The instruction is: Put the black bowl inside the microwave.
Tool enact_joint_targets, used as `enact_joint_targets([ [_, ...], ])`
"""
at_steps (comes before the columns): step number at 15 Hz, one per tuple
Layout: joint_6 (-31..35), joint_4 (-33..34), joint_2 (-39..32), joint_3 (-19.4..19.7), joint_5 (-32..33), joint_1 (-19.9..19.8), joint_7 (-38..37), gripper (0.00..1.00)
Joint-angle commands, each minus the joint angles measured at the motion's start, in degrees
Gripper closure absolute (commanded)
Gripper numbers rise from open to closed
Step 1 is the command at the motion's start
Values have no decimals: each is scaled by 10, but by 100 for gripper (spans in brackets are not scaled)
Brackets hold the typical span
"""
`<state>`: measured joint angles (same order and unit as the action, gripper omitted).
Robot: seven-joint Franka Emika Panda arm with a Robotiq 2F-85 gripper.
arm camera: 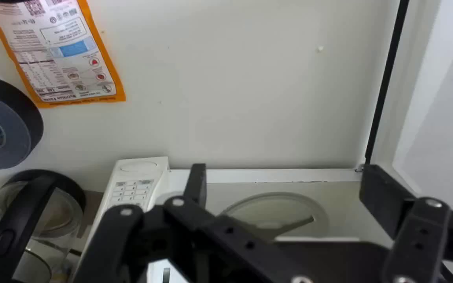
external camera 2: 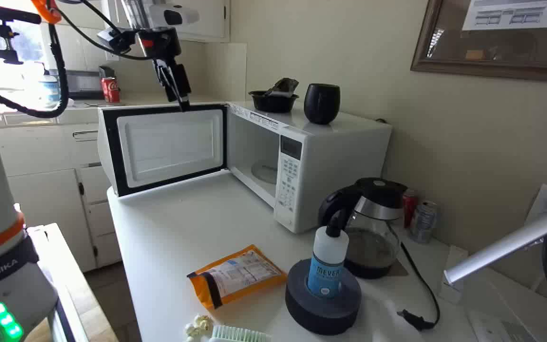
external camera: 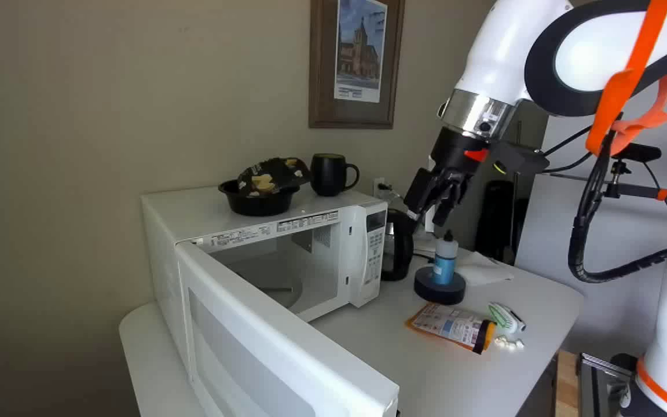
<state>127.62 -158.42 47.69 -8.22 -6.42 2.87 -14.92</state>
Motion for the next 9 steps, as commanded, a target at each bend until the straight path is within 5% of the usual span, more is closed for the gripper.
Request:
enact_joint_targets([
  [1,-2,-7,-1,0,0,-1,0,0],
  [9,-3,-19,-8,0,0,0,0,0],
])
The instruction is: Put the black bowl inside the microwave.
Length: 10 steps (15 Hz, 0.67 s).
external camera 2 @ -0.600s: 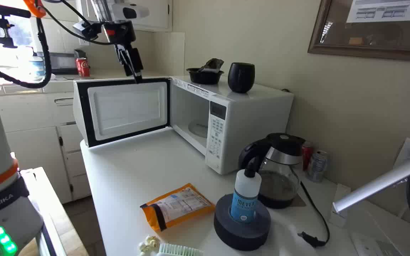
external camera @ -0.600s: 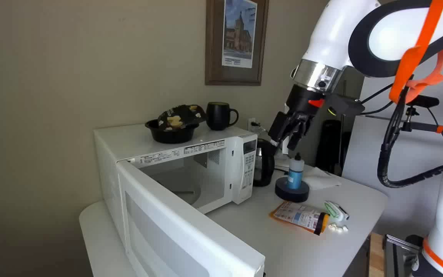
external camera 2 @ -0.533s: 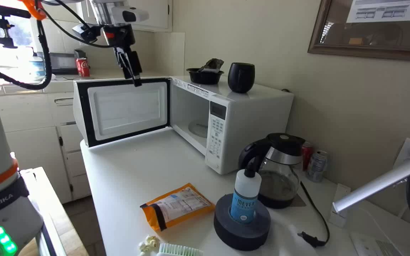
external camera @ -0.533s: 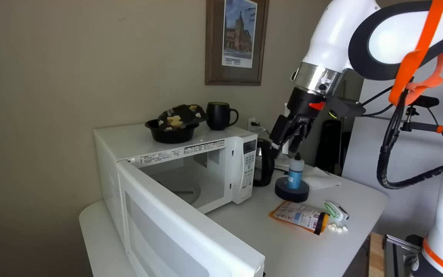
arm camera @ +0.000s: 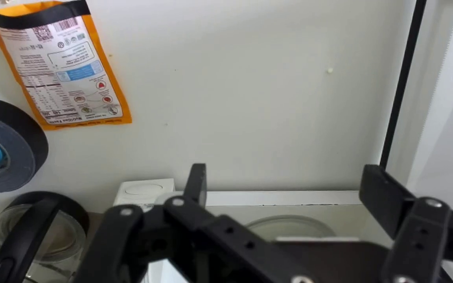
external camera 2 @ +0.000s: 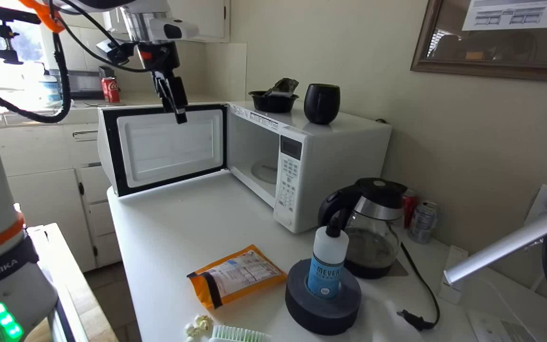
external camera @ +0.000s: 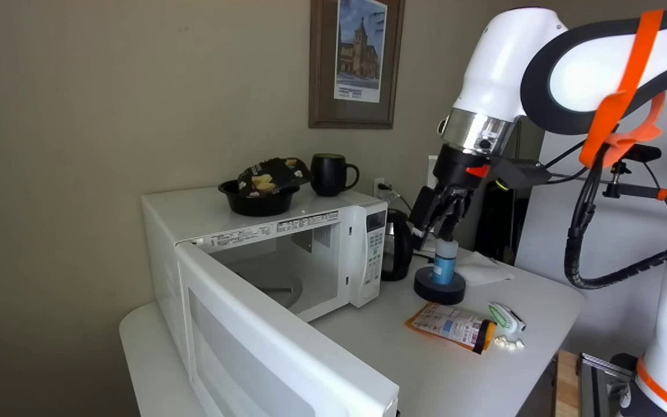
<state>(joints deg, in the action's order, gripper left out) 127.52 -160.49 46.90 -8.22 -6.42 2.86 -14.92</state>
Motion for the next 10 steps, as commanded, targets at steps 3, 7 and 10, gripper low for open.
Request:
enact_joint_targets([
  [3,16,20,-15,-6,-43,-4,-65,0],
  [7,10,95,-74,-41,-69,-29,-183,0],
  [10,-1,169,-124,-70,-53,-61,-287,0],
])
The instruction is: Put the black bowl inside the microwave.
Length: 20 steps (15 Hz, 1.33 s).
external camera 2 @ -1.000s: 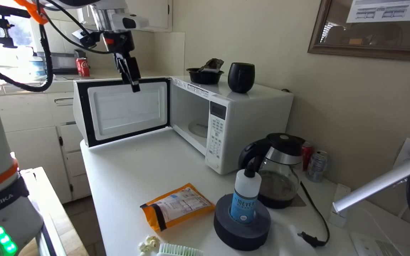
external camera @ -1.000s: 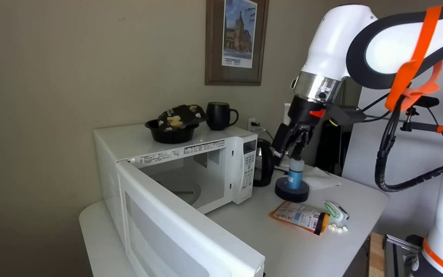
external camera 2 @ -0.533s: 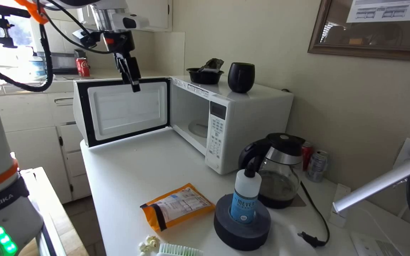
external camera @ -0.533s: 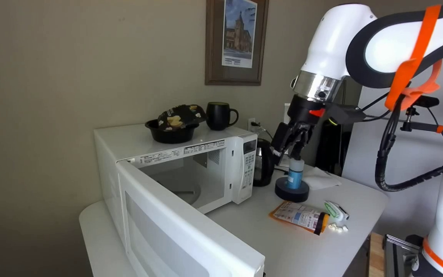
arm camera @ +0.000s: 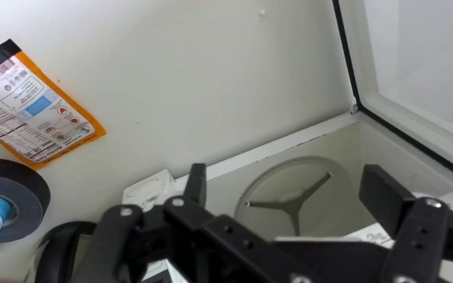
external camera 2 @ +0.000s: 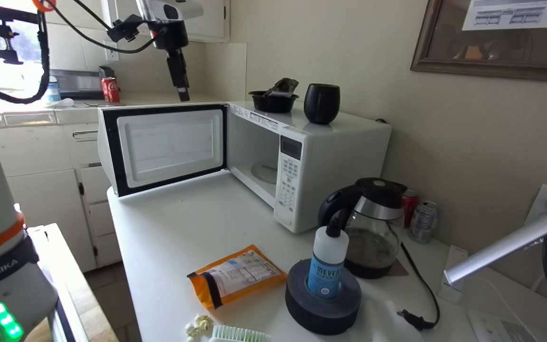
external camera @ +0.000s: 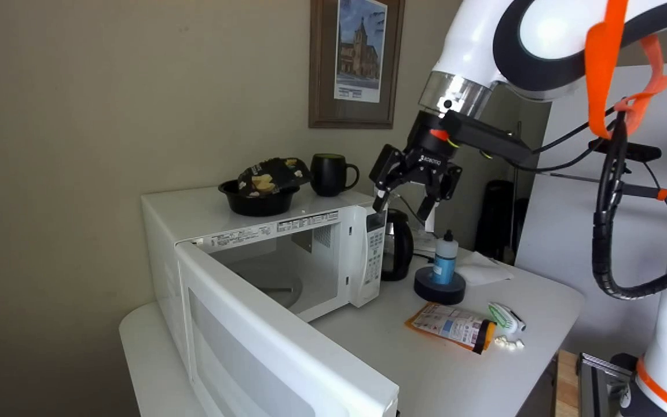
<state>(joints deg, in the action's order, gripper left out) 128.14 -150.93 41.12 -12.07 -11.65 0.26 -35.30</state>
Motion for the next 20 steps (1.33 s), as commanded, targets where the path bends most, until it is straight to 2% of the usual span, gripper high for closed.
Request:
enact_joint_targets([
  [1,-16,102,-85,-40,11,-47,-121,0],
  [3,-25,151,-121,-54,45,-65,-175,0],
  [6,-56,227,-176,-44,92,-69,-200,0],
  [8,-41,267,-209,-31,92,-63,-226,0],
  [11,29,293,-251,-19,61,-50,-295,0],
  [17,229,230,-281,-19,62,-27,-456,0],
  [20,286,200,-289,-17,78,-25,-506,0],
])
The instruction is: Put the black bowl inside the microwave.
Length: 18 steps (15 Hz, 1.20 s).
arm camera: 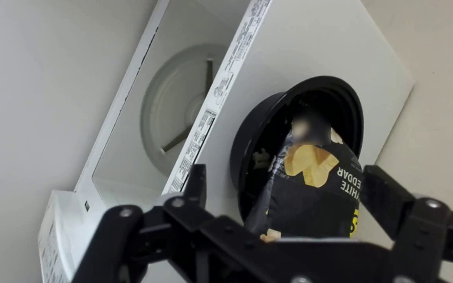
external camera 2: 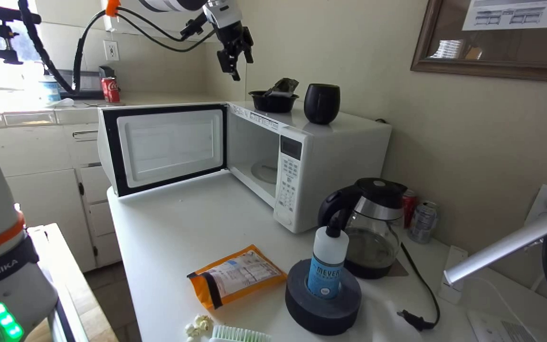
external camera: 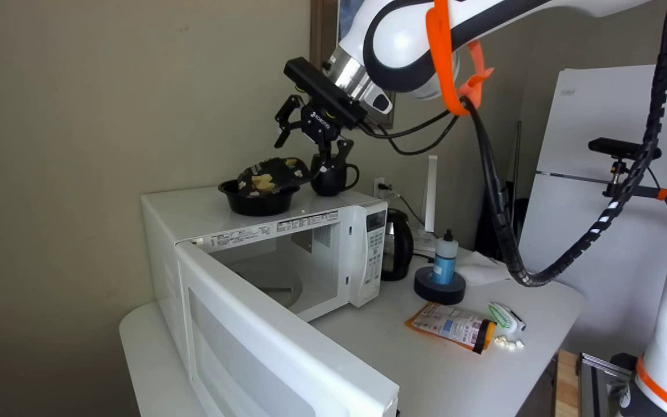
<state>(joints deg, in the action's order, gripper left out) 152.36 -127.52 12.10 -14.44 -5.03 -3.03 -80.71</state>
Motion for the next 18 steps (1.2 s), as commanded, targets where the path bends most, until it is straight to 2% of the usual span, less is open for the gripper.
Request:
enact_joint_targets([
  [1,46,-42,1,8,14,9,-61,0],
  [2,43,-48,3,10,14,9,-67,0],
  [5,-6,-34,-4,23,-3,17,-64,9],
  [6,-16,-30,-1,29,-13,22,-62,2],
  [7,11,-37,-4,28,4,21,-56,8],
  [8,3,-34,-4,31,1,22,-56,8],
  [9,1,-33,-4,33,-1,23,-56,3],
  [11,1,-32,-4,34,-1,23,-57,0],
  [16,-119,26,-27,44,-17,22,-128,0],
  [17,-114,34,-33,45,-14,23,-140,0],
  [18,-118,44,-40,46,-13,23,-152,5],
])
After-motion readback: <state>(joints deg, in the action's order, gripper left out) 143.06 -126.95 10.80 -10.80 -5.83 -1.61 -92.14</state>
